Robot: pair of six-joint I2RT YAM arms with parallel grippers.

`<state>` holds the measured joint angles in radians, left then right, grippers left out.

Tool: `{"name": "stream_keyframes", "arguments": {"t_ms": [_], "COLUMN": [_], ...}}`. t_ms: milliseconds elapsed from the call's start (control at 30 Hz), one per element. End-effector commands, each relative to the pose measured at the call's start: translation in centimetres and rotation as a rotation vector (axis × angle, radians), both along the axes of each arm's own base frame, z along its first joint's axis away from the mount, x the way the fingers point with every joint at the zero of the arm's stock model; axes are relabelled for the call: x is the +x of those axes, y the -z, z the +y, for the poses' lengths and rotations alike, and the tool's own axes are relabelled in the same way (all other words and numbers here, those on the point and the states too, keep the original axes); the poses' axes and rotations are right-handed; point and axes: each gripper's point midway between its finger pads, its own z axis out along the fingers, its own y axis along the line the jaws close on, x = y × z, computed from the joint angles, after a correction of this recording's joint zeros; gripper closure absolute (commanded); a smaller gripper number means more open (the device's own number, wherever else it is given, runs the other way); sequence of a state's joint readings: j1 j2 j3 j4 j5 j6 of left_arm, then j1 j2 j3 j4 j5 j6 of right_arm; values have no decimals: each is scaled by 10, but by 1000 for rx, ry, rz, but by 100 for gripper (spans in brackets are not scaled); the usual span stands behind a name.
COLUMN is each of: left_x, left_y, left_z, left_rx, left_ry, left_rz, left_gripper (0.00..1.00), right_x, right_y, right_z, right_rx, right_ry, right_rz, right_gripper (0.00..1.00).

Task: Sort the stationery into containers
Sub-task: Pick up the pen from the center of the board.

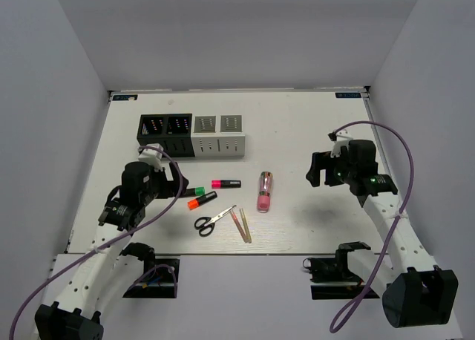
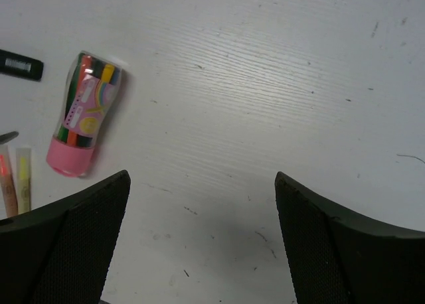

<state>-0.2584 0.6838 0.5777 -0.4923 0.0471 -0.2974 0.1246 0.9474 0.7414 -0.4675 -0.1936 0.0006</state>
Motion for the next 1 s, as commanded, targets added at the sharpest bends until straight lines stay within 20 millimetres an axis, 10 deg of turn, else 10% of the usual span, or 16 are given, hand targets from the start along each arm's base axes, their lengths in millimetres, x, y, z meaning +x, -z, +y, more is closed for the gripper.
{"name": "stream_keyframes", "arguments": {"t_ms": [0, 300, 333, 367, 433, 467, 633, 667, 700, 733, 767, 867, 900, 933, 967], "left_x": [-3, -9, -9, -9, -12, -15, -17, -28, -26, -28, -27, -34, -33, -32, -27], "left_y": [-8, -9, -7, -8, -3, -1, 22, 25, 31, 37, 34, 44, 45, 47, 48], "left_z": [-16, -32, -34, -36, -42, -46, -53, -59, -60, -53, -54, -43, -40, -38, -37], "left_rx": [-46, -92, -92, -97, -98, -93, 17, 52, 81, 144, 168, 369, 403, 449, 489], "left_ry": [93, 177, 190, 200, 224, 244, 237, 263, 248, 205, 212, 286, 297, 342, 380], "left_rz": [-30, -30, -22, -24, 3, 20, 138, 187, 234, 257, 256, 290, 303, 301, 281], "left_gripper": [0, 6, 15, 53, 96, 100, 93, 77, 36, 28, 23, 15, 18, 22, 27], "right_x": [-4, -25, -25, -20, -14, -13, -9, -12, -11, -18, -22, -38, -40, -37, -38], "right_y": [-5, 5, 6, 6, 7, 9, 10, 16, 17, 18, 17, 15, 14, 16, 12], "right_z": [16, 25, 23, 14, 3, -4, -15, -14, -14, -8, 2, 27, 31, 34, 39], "right_rx": [39, -16, -30, -78, -134, -169, -219, -223, -231, -212, -166, -49, -35, -27, -13], "right_ry": [-109, -337, -346, -312, -271, -246, -211, -229, -239, -280, -329, -471, -486, -502, -533], "right_rz": [-17, -11, -12, -14, -11, -7, -10, 19, 17, 46, 55, 89, 81, 46, 6], "right_gripper": [10, 10, 10, 10, 10, 10, 10, 10, 10, 11, 86, 100, 76, 10, 9]}}
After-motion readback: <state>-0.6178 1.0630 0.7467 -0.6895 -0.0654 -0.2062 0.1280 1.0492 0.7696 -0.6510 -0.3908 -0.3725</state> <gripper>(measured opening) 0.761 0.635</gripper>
